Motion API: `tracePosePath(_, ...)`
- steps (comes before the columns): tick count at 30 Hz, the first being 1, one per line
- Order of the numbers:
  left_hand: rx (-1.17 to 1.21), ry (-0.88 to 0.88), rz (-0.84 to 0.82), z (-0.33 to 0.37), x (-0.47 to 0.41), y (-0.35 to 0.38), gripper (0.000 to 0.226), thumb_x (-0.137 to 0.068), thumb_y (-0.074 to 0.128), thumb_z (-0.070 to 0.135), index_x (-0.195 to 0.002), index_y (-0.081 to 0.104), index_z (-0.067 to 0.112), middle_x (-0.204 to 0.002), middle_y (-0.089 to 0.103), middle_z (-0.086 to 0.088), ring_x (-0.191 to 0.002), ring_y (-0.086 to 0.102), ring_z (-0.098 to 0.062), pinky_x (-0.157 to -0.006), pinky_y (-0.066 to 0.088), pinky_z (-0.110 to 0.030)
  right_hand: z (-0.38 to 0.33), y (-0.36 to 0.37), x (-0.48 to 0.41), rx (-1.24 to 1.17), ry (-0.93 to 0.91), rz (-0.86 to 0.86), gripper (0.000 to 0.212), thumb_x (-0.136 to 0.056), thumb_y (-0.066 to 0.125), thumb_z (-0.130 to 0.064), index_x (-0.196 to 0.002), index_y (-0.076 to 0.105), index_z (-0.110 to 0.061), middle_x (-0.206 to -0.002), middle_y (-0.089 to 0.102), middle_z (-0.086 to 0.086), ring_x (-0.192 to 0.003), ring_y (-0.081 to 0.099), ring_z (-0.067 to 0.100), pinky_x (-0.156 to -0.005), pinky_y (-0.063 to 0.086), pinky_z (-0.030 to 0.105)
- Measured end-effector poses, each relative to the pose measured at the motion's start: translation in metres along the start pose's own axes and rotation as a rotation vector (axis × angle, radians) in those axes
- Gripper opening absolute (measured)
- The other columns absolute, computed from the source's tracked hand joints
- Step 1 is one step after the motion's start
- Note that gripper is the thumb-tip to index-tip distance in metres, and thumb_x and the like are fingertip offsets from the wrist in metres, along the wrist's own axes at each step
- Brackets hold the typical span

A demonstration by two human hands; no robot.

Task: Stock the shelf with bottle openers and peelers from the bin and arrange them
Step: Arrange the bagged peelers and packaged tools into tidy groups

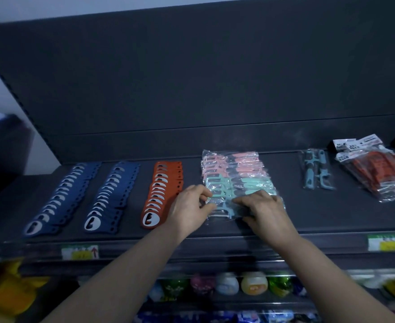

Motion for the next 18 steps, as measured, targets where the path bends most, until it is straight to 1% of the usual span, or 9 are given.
tracePosePath(2, -0.047, 0.014, -0.082, 0.000, 0.002, 0.002, 0.042, -0.076, 0.078, 0.038, -0.112, 0.060, 0.027, -0.102, 0.051, 0.014, -0.081, 0.051, -0.002, -0.076, 0.046, -0.020, 0.003, -0.005, 0.005, 0.048, 0.040, -0.004, 0.061, -0.076, 0.072, -0.033, -0.133, 0.049, -0.039, -0.135, 0.050, -0.016, -0.127, 0.036, 0.013, -0.093, 0.028, 0.036)
tracePosePath(4, -0.098, 0.024, -0.149, -0.001, 0.003, 0.004, 0.056, -0.071, 0.082, 0.041, -0.118, 0.056, 0.029, -0.107, 0.046, 0.014, -0.091, 0.050, -0.003, -0.083, 0.046, -0.021, 0.008, -0.005, 0.009, 0.100, 0.144, -0.076, 0.072, -0.080, 0.067, -0.047, -0.143, 0.032, -0.040, -0.153, 0.028, -0.011, -0.141, 0.018, 0.016, -0.105, 0.024, 0.042)
tracePosePath(5, -0.124, 0.033, -0.168, 0.000, 0.003, 0.006, 0.060, -0.070, 0.082, 0.042, -0.121, 0.054, 0.028, -0.111, 0.046, 0.013, -0.096, 0.050, -0.005, -0.087, 0.047, -0.024, 0.010, -0.004, 0.011, 0.109, 0.217, -0.132, 0.077, -0.084, 0.061, -0.053, -0.147, 0.021, -0.039, -0.158, 0.014, -0.007, -0.145, 0.006, 0.021, -0.111, 0.018, 0.047)
tracePosePath(7, -0.143, 0.038, -0.186, 0.001, 0.003, 0.009, 0.063, -0.070, 0.082, 0.040, -0.124, 0.052, 0.027, -0.115, 0.046, 0.011, -0.102, 0.052, -0.008, -0.091, 0.048, -0.028, 0.014, 0.000, 0.012, 0.046, 0.343, -0.245, 0.079, -0.090, 0.050, -0.057, -0.151, 0.005, -0.034, -0.161, -0.007, -0.003, -0.146, -0.013, 0.030, -0.114, 0.007, 0.056)
tracePosePath(8, -0.139, 0.033, -0.190, 0.002, 0.002, 0.010, 0.062, -0.071, 0.082, 0.039, -0.124, 0.053, 0.027, -0.116, 0.046, 0.010, -0.103, 0.053, -0.009, -0.092, 0.049, -0.029, 0.015, 0.002, 0.011, -0.002, 0.372, -0.292, 0.077, -0.093, 0.046, -0.054, -0.152, 0.001, -0.032, -0.160, -0.013, -0.001, -0.145, -0.018, 0.032, -0.115, 0.004, 0.057)
tracePosePath(10, -0.134, 0.019, -0.185, 0.004, 0.001, 0.012, 0.059, -0.073, 0.082, 0.038, -0.123, 0.053, 0.026, -0.116, 0.046, 0.009, -0.102, 0.054, -0.011, -0.091, 0.049, -0.031, 0.016, 0.004, 0.007, -0.041, 0.360, -0.345, 0.073, -0.098, 0.042, -0.047, -0.153, -0.002, -0.028, -0.159, -0.018, 0.002, -0.143, -0.022, 0.034, -0.118, 0.001, 0.054)
tracePosePath(12, -0.138, 0.000, -0.172, 0.004, -0.001, 0.013, 0.057, -0.074, 0.081, 0.037, -0.123, 0.054, 0.025, -0.115, 0.046, 0.008, -0.101, 0.055, -0.011, -0.091, 0.050, -0.031, 0.019, 0.005, 0.001, -0.035, 0.321, -0.364, 0.072, -0.099, 0.040, -0.043, -0.153, -0.004, -0.025, -0.158, -0.020, 0.002, -0.142, -0.025, 0.033, -0.118, -0.002, 0.050)
tracePosePath(15, -0.144, -0.025, -0.150, 0.005, -0.004, 0.016, 0.054, -0.076, 0.079, 0.036, -0.122, 0.054, 0.024, -0.116, 0.047, 0.007, -0.102, 0.056, -0.012, -0.092, 0.049, -0.031, 0.026, 0.007, -0.006, -0.021, 0.286, -0.382, 0.071, -0.100, 0.039, -0.043, -0.153, -0.005, -0.025, -0.158, -0.021, 0.002, -0.142, -0.027, 0.031, -0.119, -0.004, 0.049)
tracePosePath(18, -0.191, -0.038, -0.136, 0.009, -0.005, 0.016, 0.055, -0.076, 0.078, 0.040, -0.123, 0.053, 0.025, -0.117, 0.047, 0.007, -0.107, 0.054, -0.013, -0.092, 0.048, -0.031, 0.029, 0.006, -0.006, -0.024, 0.272, -0.368, 0.074, -0.097, 0.042, -0.047, -0.153, -0.002, -0.029, -0.159, -0.019, -0.001, -0.142, -0.026, 0.028, -0.118, -0.006, 0.051)
Point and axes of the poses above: each hand's wrist, its own x-axis away from the middle knuckle, its own y-axis out of the palm, z = x × y, the point moved 1 cm from there along -x, towards the middle knuckle
